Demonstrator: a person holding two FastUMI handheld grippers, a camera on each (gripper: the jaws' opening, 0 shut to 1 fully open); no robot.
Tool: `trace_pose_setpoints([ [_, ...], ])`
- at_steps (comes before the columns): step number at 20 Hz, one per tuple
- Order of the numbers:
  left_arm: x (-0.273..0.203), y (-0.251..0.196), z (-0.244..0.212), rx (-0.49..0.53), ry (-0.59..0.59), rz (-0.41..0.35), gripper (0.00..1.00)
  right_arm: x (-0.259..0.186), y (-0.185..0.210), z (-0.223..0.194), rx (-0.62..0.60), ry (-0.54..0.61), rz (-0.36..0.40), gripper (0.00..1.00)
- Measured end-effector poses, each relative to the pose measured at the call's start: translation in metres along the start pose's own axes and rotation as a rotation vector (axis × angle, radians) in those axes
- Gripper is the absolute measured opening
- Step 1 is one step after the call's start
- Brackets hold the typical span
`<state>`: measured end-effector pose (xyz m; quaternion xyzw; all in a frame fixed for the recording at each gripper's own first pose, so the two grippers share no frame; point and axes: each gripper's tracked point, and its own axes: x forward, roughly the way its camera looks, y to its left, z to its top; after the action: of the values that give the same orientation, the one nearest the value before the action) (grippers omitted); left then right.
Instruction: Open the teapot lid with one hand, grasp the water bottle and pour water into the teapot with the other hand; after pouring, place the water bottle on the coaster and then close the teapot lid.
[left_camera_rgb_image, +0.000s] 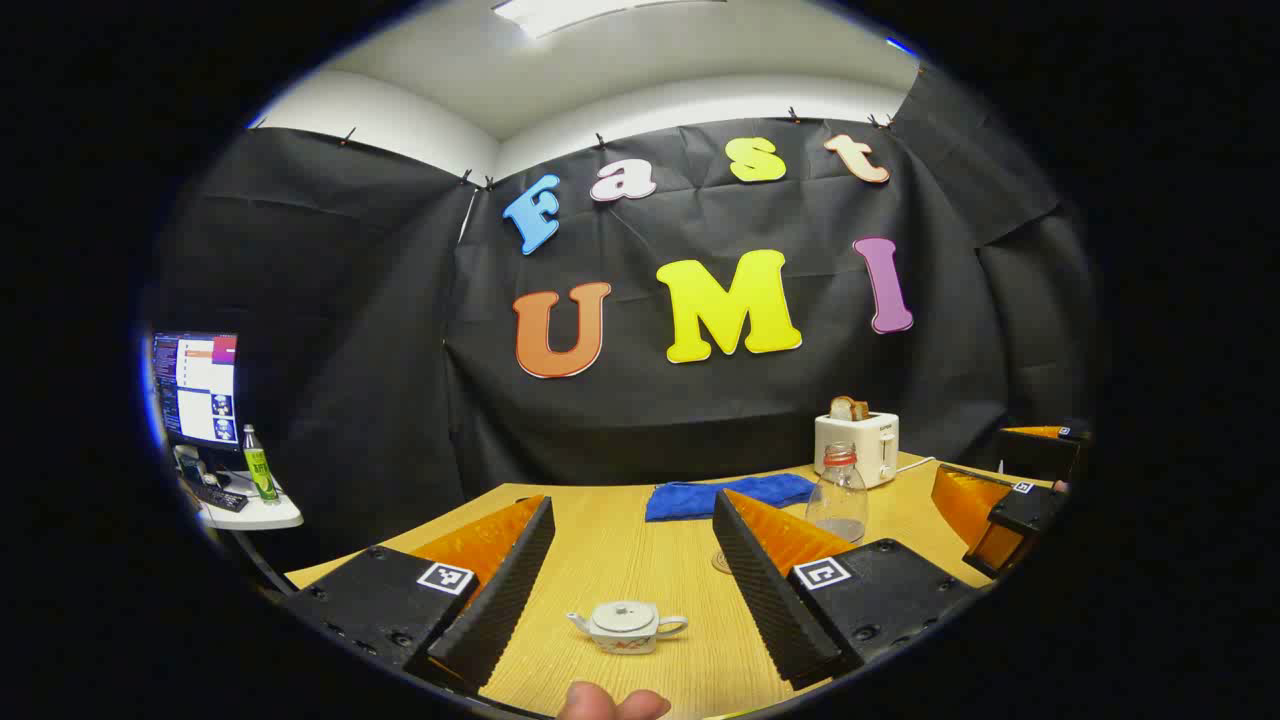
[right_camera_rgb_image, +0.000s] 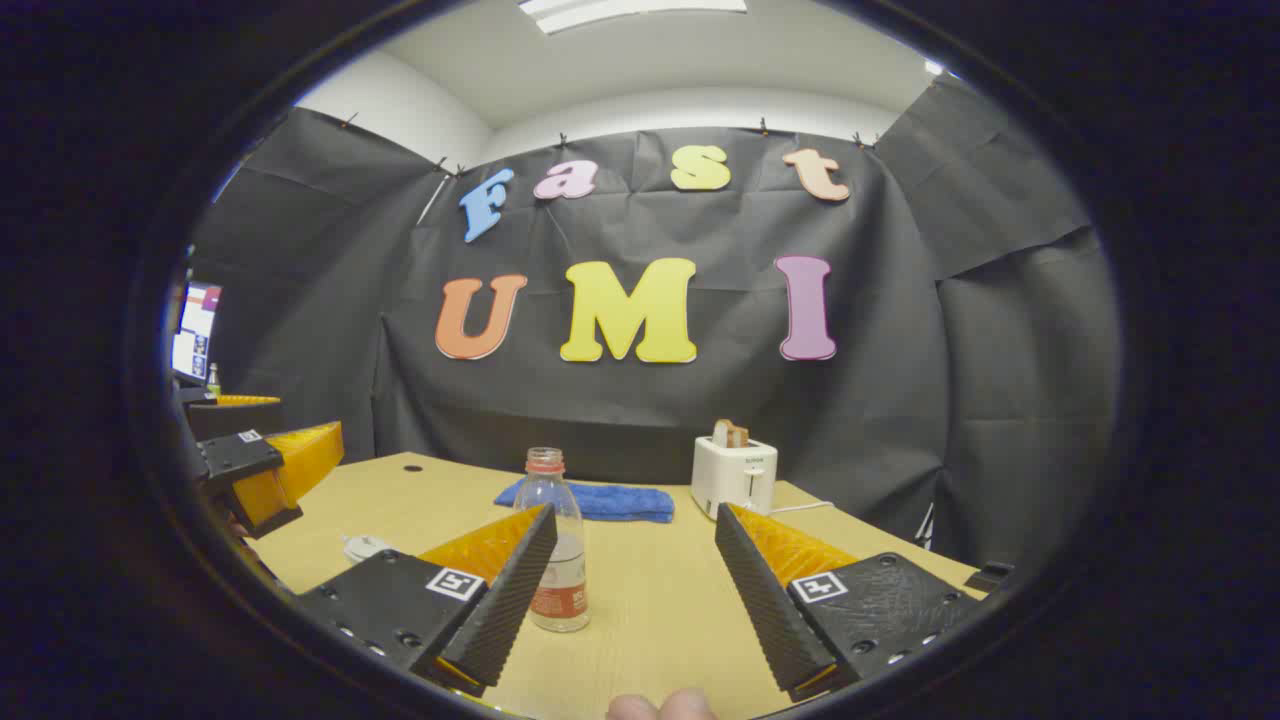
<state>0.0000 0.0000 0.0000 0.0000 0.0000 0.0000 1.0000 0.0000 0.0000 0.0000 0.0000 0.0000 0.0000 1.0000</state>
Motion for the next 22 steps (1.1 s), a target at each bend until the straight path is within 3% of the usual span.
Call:
trace_pose_setpoints([
  [22,0.002,0.001,-0.007,-0.037,0.022,-0.007,1.0,0.002,0.008,0.001,0.003,-0.003,0.015,0.98],
])
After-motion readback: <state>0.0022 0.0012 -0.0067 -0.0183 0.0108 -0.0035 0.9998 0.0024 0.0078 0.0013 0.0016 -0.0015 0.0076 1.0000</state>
